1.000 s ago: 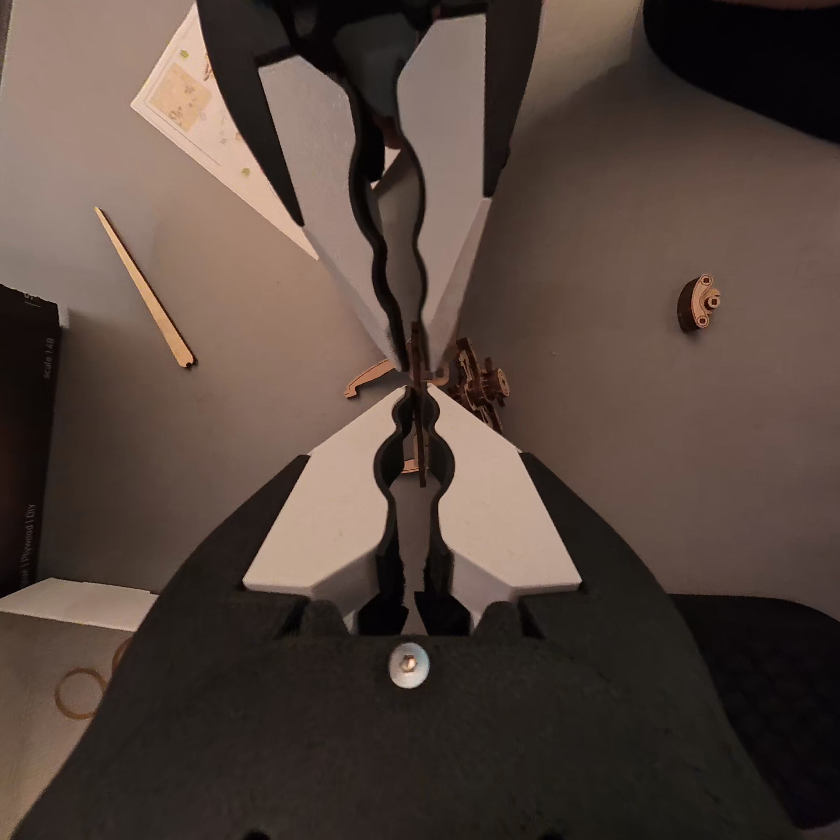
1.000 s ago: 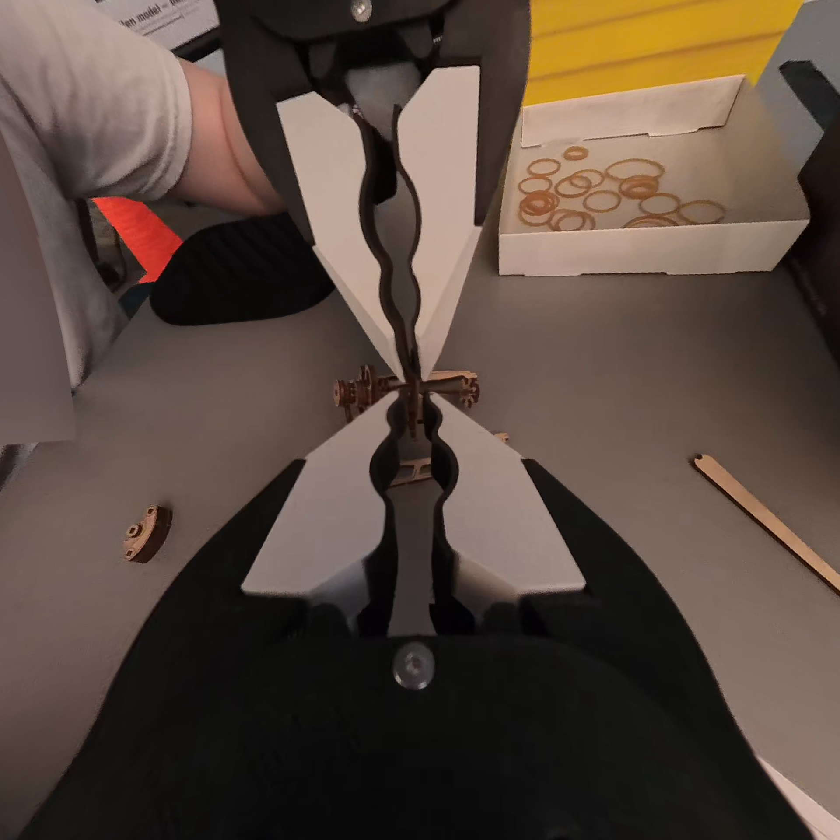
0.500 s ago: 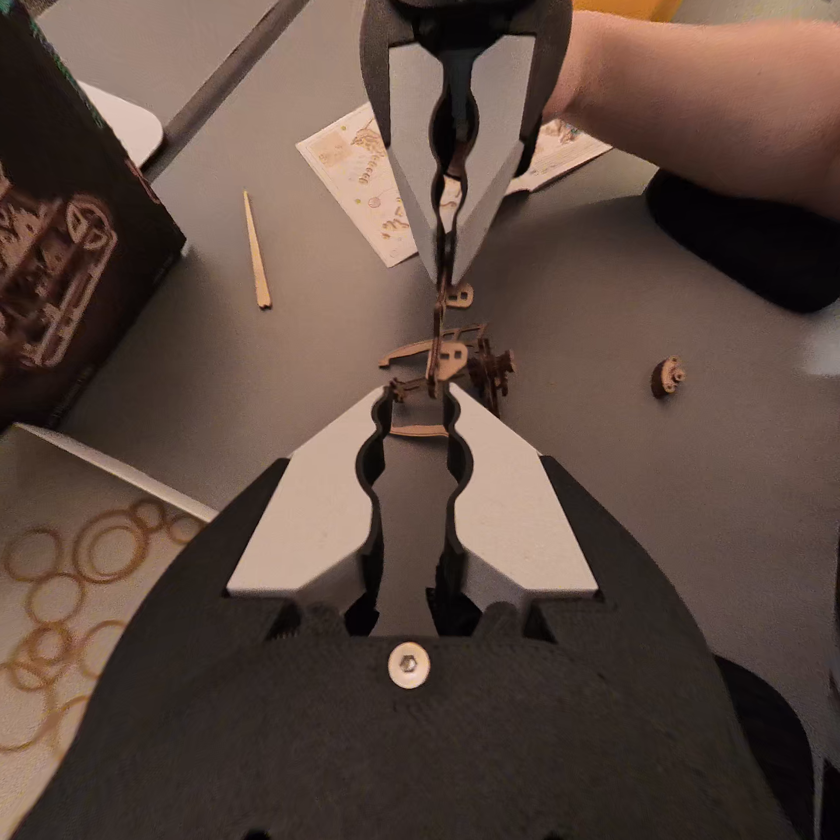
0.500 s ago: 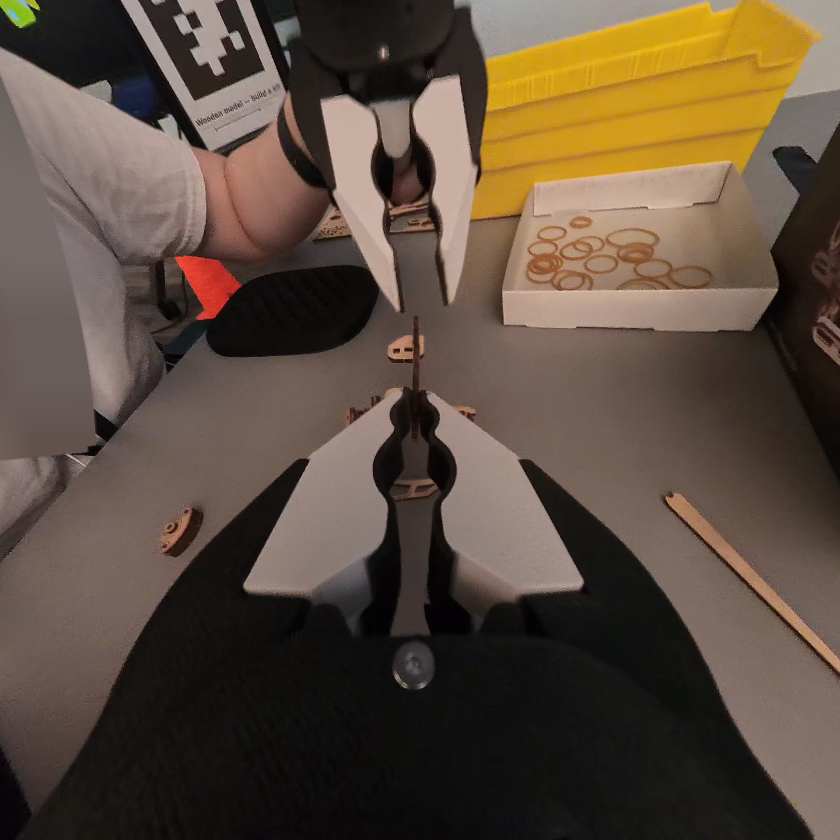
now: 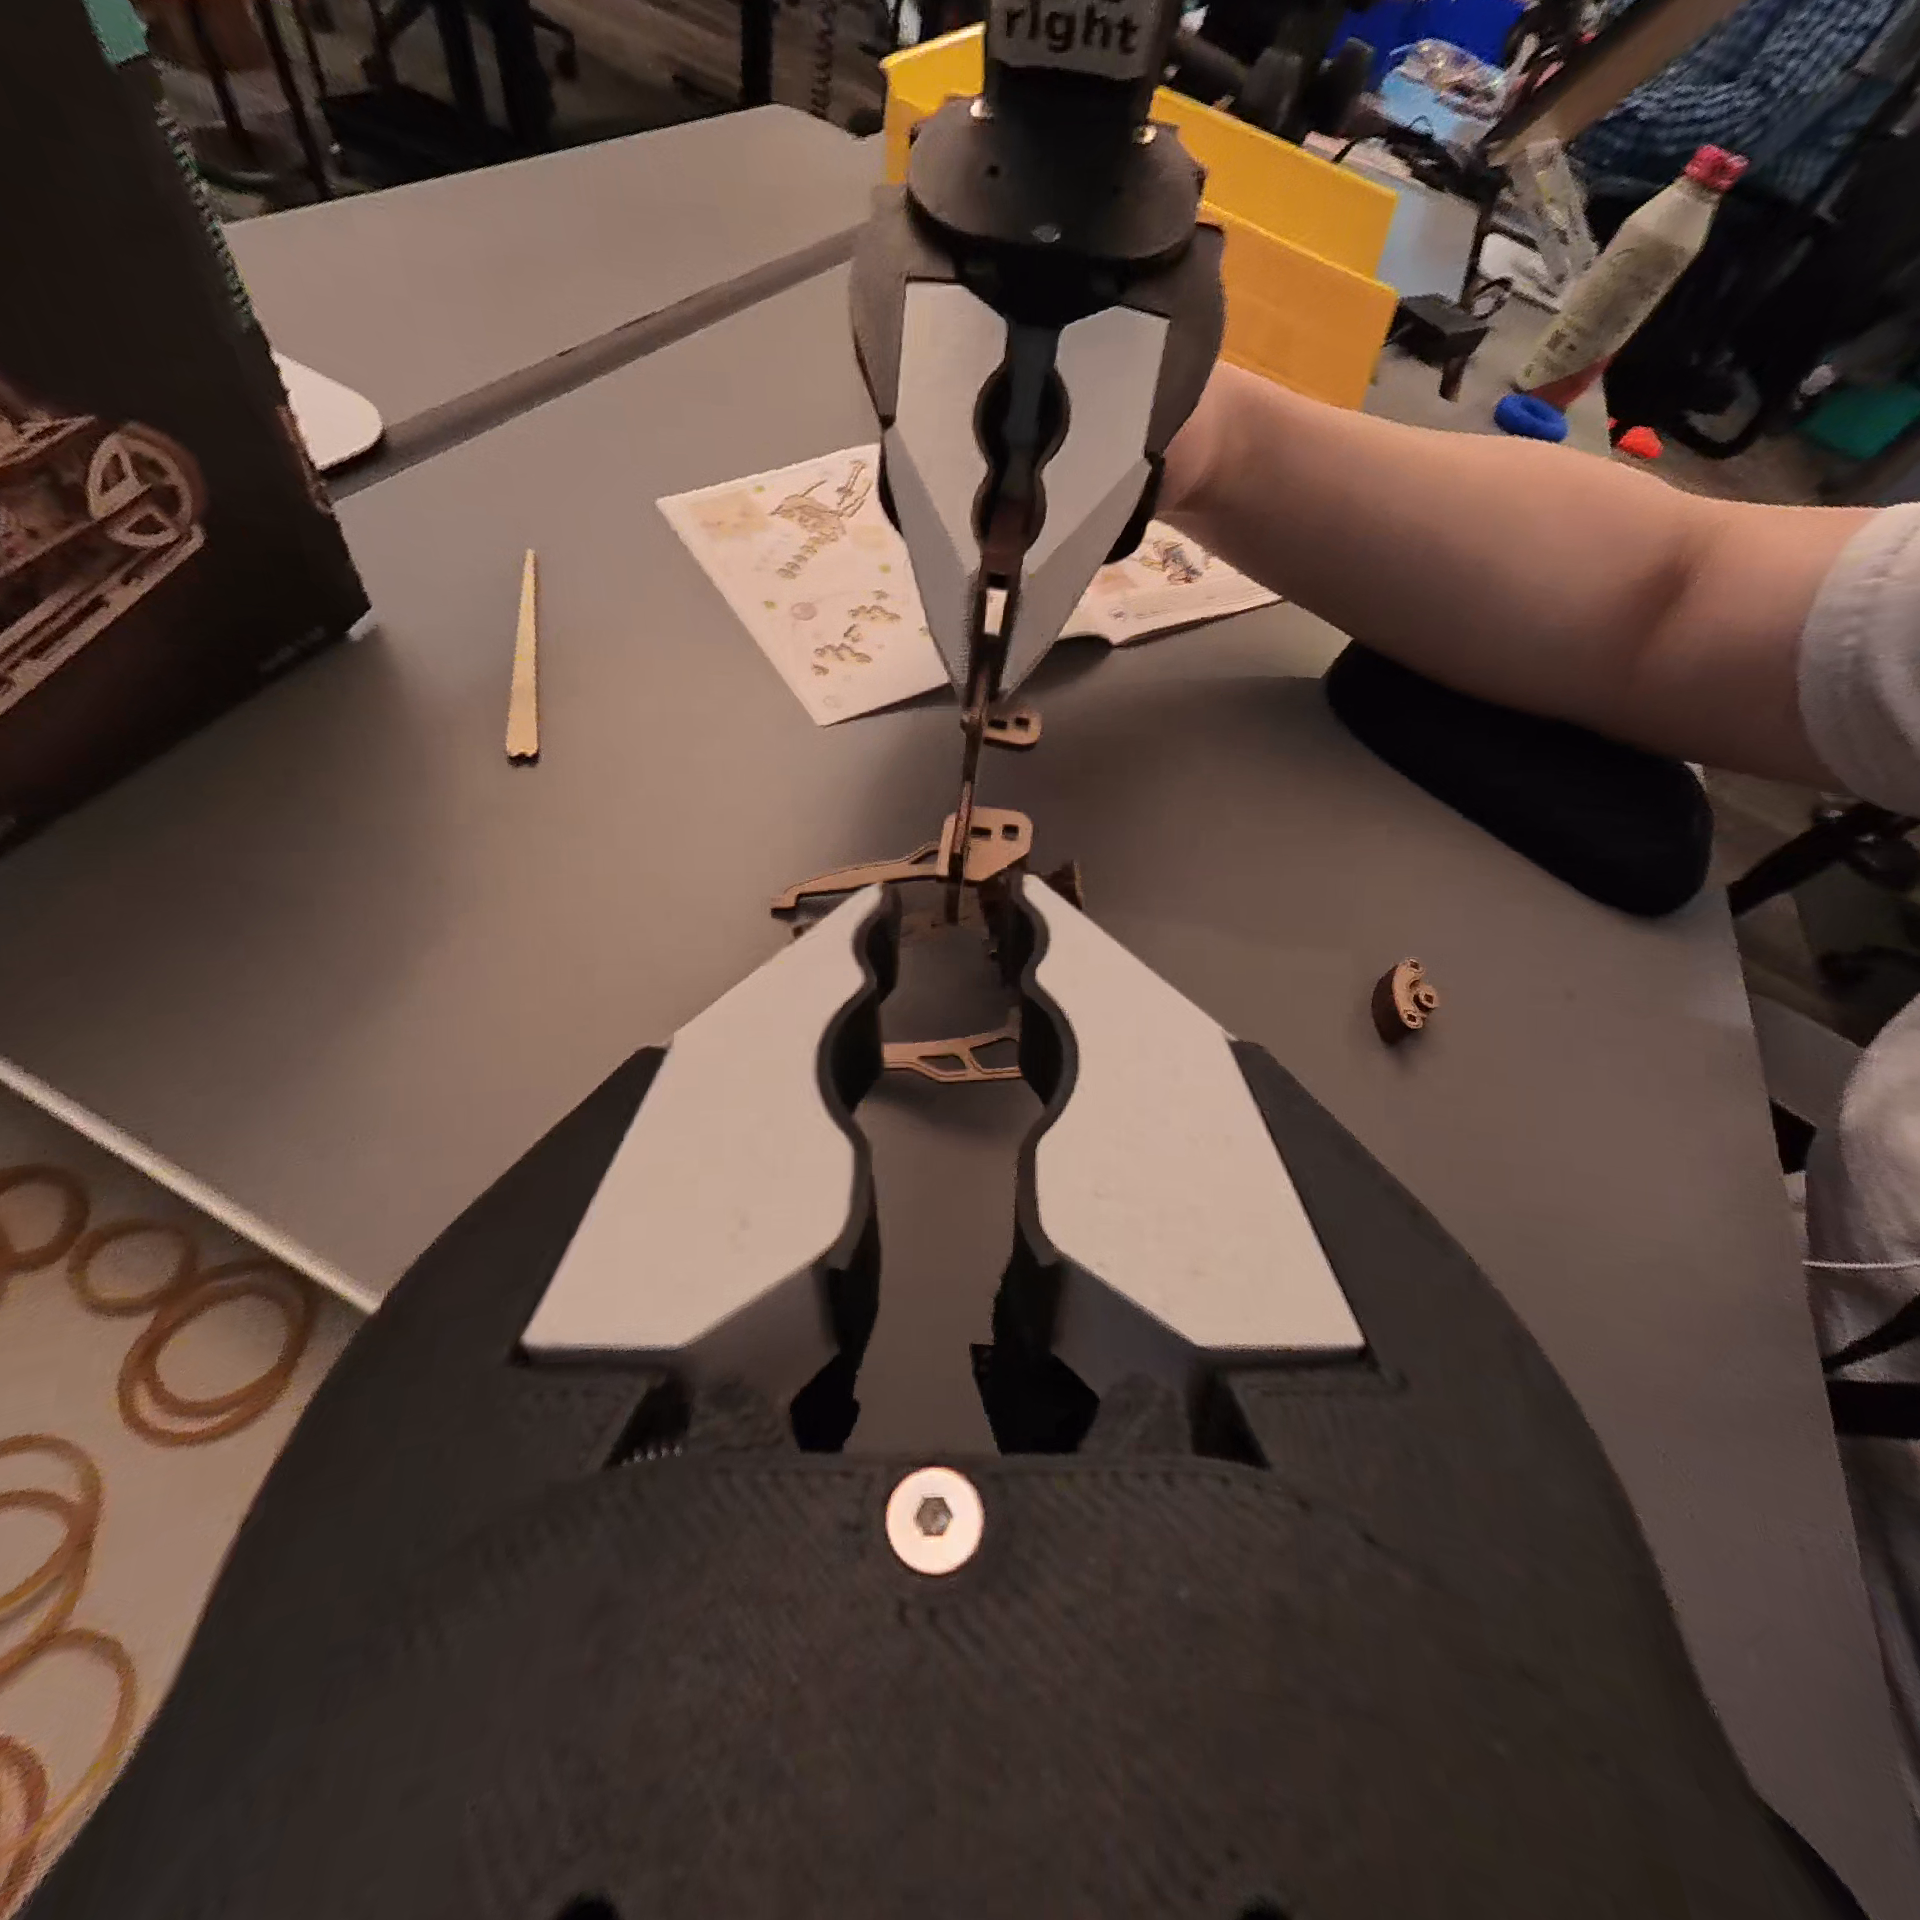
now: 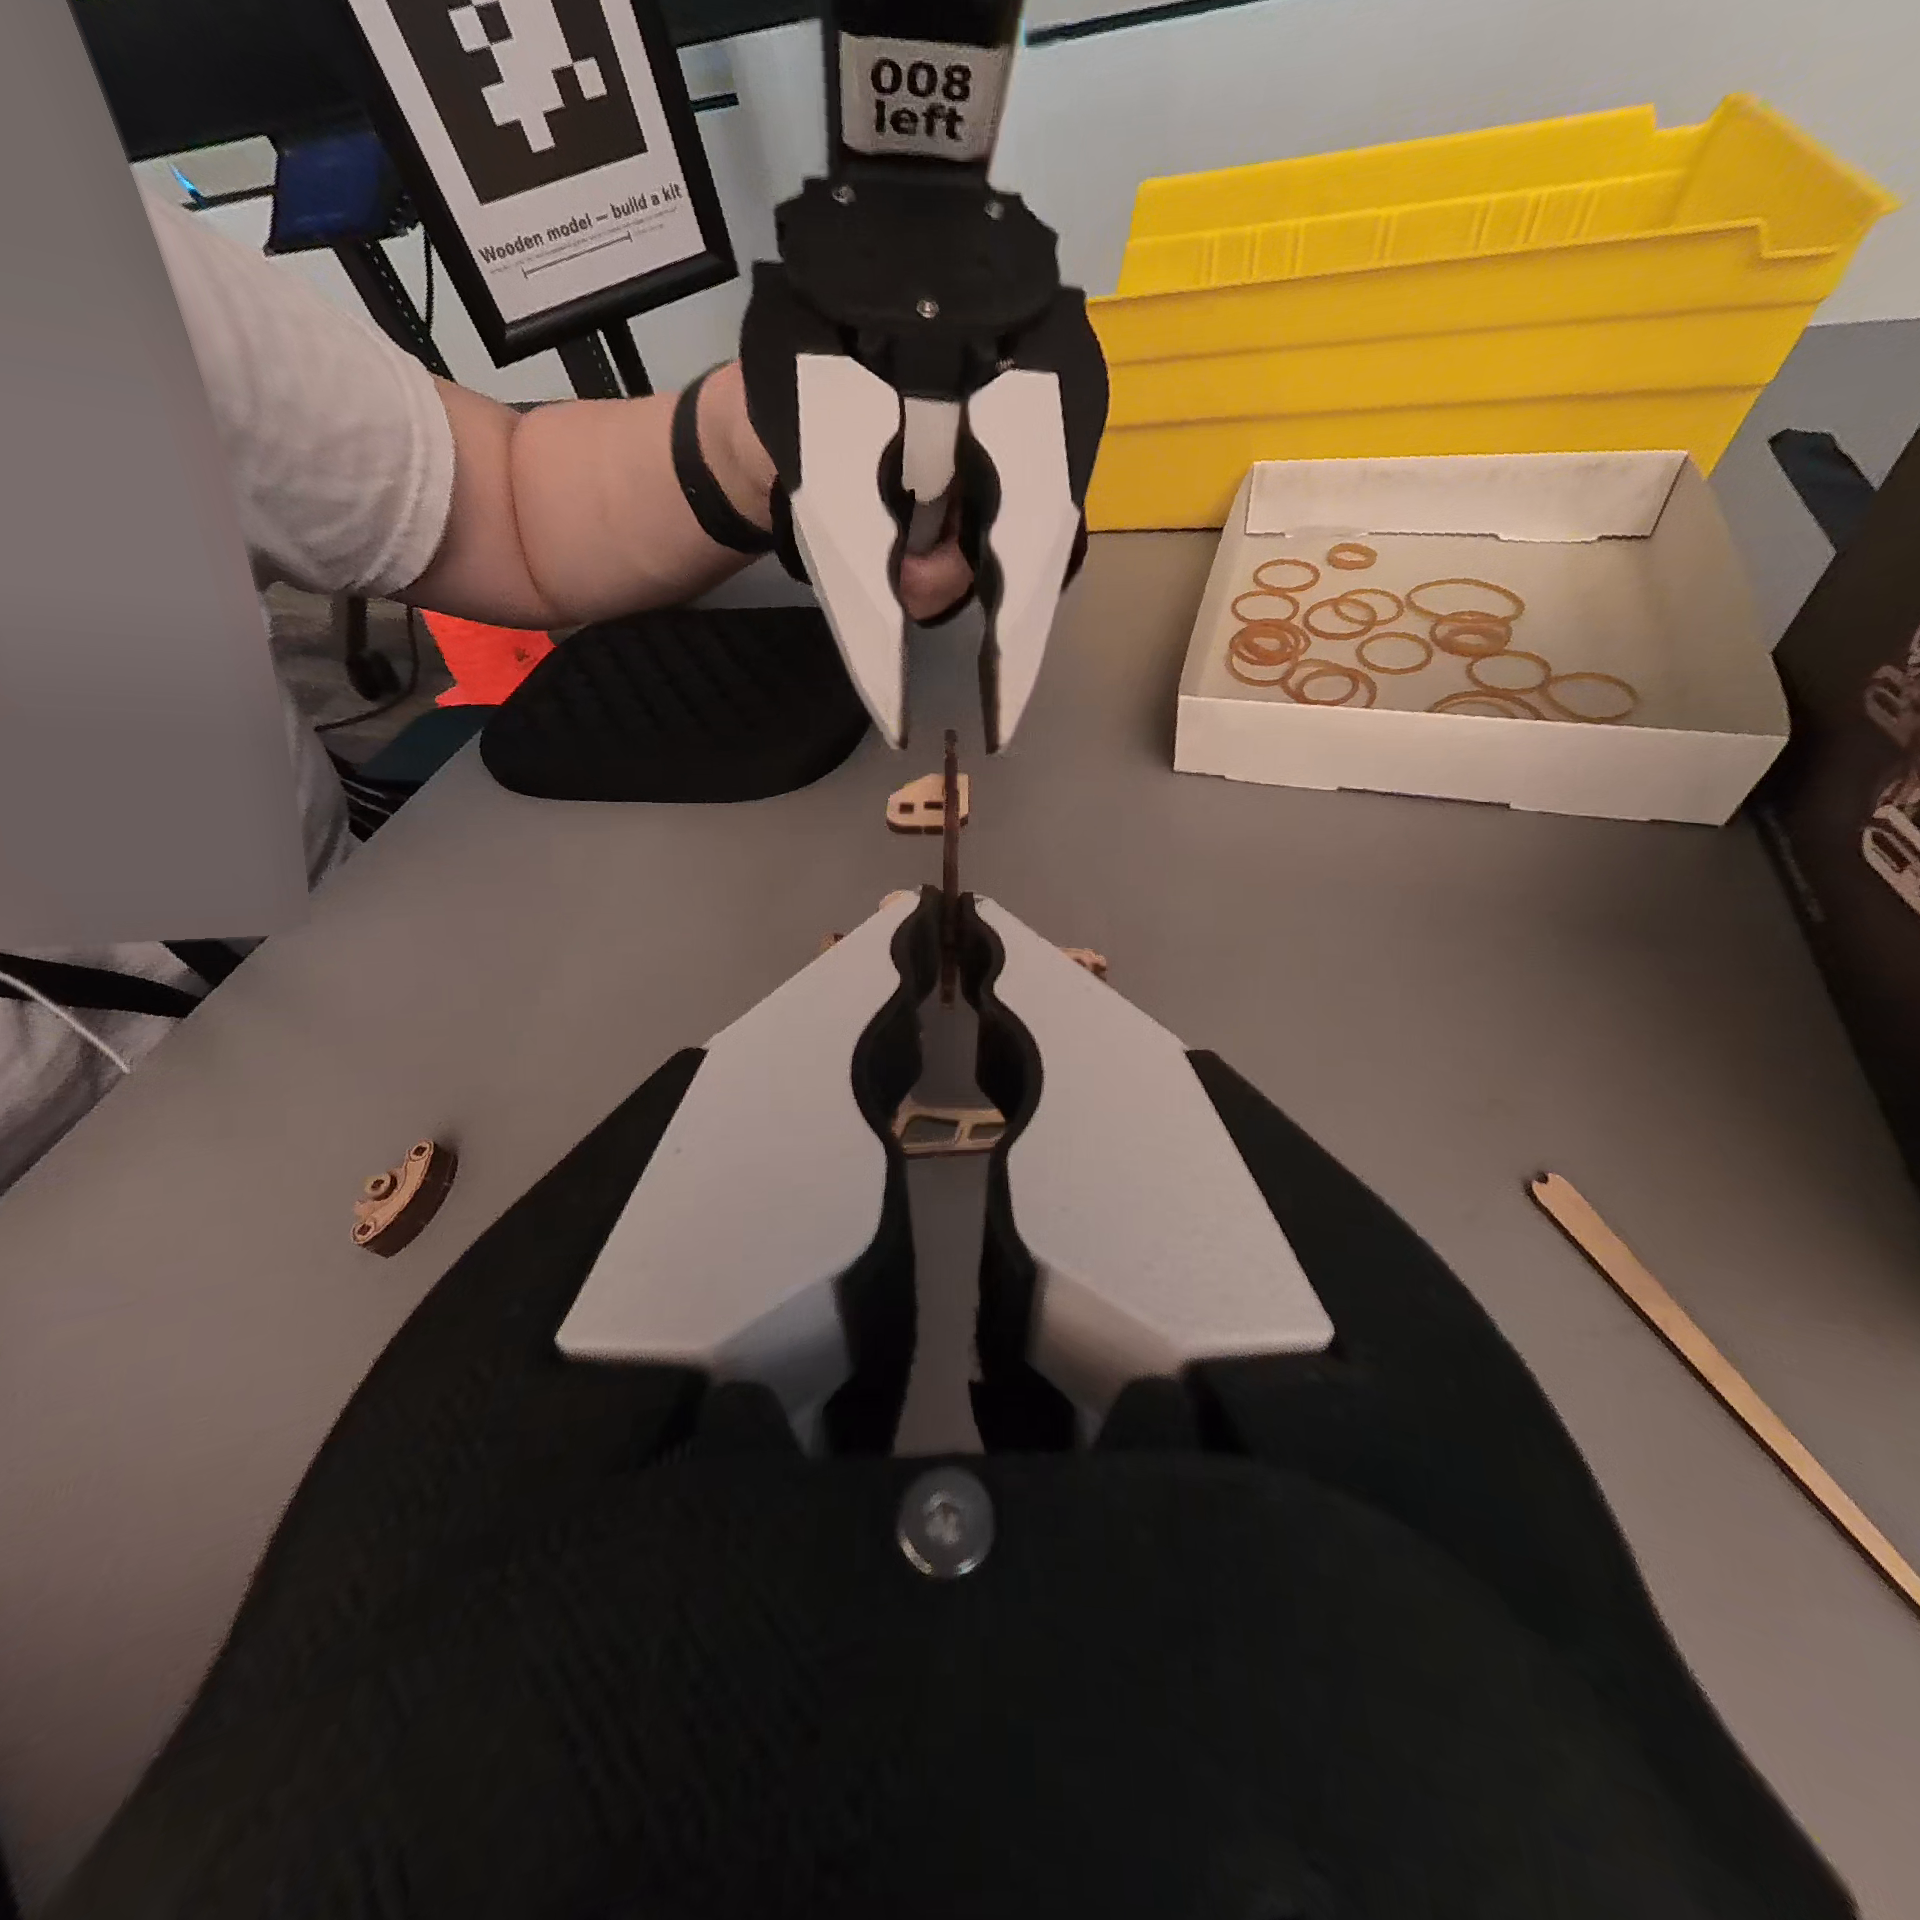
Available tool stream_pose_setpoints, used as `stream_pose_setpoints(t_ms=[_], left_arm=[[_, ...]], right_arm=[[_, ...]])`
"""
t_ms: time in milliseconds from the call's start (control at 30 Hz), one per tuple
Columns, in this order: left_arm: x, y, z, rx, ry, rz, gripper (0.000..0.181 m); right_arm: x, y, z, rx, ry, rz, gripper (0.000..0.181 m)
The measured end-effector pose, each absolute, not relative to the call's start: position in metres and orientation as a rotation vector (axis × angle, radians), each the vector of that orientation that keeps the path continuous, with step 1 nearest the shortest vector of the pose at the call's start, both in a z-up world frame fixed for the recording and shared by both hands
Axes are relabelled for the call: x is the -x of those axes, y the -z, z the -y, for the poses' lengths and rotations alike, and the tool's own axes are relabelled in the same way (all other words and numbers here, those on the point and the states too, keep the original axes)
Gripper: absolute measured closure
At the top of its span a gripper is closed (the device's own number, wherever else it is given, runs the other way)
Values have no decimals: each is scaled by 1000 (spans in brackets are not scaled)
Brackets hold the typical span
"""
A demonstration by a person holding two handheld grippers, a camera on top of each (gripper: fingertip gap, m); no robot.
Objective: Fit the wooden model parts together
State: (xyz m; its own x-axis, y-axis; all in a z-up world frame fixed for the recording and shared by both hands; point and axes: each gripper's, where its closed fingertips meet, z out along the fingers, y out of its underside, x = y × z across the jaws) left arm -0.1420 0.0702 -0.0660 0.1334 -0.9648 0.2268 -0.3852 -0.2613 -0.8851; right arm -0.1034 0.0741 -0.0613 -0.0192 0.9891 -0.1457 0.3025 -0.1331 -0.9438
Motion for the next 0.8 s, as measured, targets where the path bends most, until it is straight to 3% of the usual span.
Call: stream_pose_setpoints(t_ms=[100,200,300,367,567,633,767,800], left_arm=[[139,66,-65,1707,1112,-1358,181],[138,67,-64,1675,1046,-1408,181],[137,69,-62,1702,1000,-1465,181],[136,69,-62,1697,945,-1498,181],[131,63,-65,1700,768,-1548,181],[132,64,-65,1703,724,-1577,181],[130,61,-69,1670,702,-1544,180],[134,57,-74,1657,693,-1487,168]], right_arm=[[107,59,-71,1504,-1198,1403,180],[105,63,-71,1498,-1147,1433,180],[103,60,-78,1554,-951,1506,159],[110,51,-71,1535,-843,1636,174],[134,67,-72,1646,-514,1974,170],[136,72,-69,1650,-487,2031,179],[133,69,-74,1668,-467,1985,180],[129,68,-76,1676,-456,1967,180]])
